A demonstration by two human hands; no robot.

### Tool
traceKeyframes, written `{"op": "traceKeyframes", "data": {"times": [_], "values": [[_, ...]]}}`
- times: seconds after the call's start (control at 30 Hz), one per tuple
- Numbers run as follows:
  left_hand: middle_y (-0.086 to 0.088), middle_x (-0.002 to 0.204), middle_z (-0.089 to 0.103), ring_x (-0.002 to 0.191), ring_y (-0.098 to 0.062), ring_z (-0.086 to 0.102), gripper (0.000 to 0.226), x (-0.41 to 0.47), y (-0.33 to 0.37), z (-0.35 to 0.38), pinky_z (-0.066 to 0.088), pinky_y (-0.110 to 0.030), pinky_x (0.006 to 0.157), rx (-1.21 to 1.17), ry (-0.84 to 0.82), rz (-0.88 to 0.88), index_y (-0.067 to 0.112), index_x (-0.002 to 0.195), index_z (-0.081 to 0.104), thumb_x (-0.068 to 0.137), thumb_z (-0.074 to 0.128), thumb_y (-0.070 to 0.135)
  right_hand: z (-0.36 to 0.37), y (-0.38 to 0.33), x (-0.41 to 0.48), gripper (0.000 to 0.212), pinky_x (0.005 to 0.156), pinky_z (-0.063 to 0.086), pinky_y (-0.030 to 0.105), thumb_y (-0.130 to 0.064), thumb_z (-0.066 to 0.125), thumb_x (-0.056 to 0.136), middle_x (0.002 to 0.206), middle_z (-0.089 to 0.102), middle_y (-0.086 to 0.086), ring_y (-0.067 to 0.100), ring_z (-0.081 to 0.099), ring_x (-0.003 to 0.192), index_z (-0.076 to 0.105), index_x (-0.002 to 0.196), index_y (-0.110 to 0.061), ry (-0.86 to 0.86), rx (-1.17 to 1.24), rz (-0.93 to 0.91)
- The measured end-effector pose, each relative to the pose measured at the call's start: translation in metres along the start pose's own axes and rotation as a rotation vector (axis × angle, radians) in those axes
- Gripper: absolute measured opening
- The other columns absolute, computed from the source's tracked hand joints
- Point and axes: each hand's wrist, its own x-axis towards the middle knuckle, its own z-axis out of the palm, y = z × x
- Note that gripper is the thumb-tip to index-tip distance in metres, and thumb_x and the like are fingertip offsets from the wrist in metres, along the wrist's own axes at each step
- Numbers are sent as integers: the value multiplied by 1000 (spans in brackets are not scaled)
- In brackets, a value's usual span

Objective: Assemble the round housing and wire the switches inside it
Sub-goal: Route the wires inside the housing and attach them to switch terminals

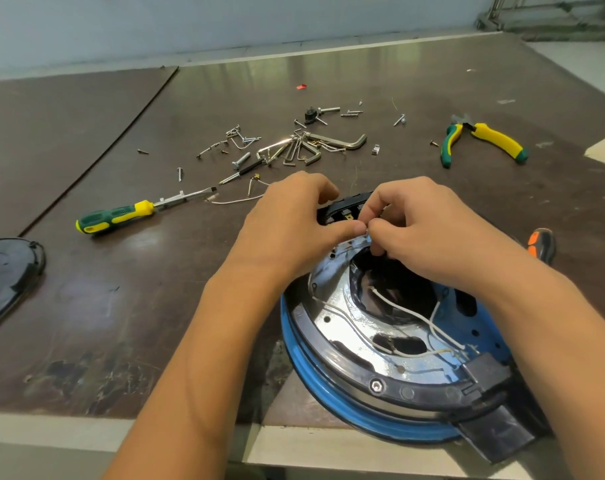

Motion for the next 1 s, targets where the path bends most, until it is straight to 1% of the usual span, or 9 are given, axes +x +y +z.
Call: {"op": "traceKeyframes", "data": {"times": [0.13,0.2,0.27,0.33,0.5,0.63,0.77,0.9,1.0], "values": [[16,94,66,81,2,60,27,16,-28,-7,49,-22,71,-101,136,-46,28,107,68,89,65,48,-1,1,1,18,63,49,26,-19,57,90,73,71,-6,8,66,70,61,79,-33,29,-11,12],[13,91,67,78,1,59,12,24,-52,-8,49,-25,72,-81,248,-115,28,101,68,93,61,34,-2,0,0,20,60,48,25,-19,57,92,75,70,-7,7,65,66,62,79,-34,51,2,17],[3,101,70,84,-12,63,16,28,-77,-4,52,-34,81,-45,277,-221,23,107,66,94,57,21,-3,0,-2,21,59,53,26,-18,56,93,76,70,-7,9,66,61,64,79,-33,80,24,19],[-2,115,68,98,-20,63,26,30,-93,3,51,-39,92,-9,237,-267,20,118,62,94,56,14,-4,-1,-2,22,59,57,27,-17,55,92,72,70,-6,10,66,58,66,79,-31,121,59,18],[2,126,64,115,-20,57,31,35,-93,18,38,-27,93,-43,149,-217,24,124,60,95,56,15,-2,1,0,21,52,46,12,-15,56,90,69,69,-5,6,62,61,68,81,-28,161,81,1],[-4,136,57,124,-24,52,33,34,-99,23,36,-29,99,70,-18,-240,18,131,55,98,52,16,-3,3,0,20,53,43,7,-16,56,91,71,70,-6,3,60,63,68,82,-29,147,89,-3],[-5,124,61,117,-27,56,27,36,-101,19,43,-37,102,170,-4,-204,20,118,66,95,53,13,-2,2,-1,20,50,42,8,-16,56,91,70,70,-5,7,61,62,68,82,-28,136,96,-1],[4,94,72,97,-24,64,30,33,-95,13,53,-42,89,197,69,-209,32,89,74,84,57,8,-3,3,0,21,50,43,9,-16,56,91,69,71,-6,7,61,61,68,80,-30,155,106,-1],[6,91,72,97,-24,64,28,31,-93,13,54,-41,85,169,70,-207,32,90,68,81,55,8,-2,3,0,20,50,42,8,-17,56,91,69,71,-6,1,58,57,68,81,-31,148,101,0]]}}
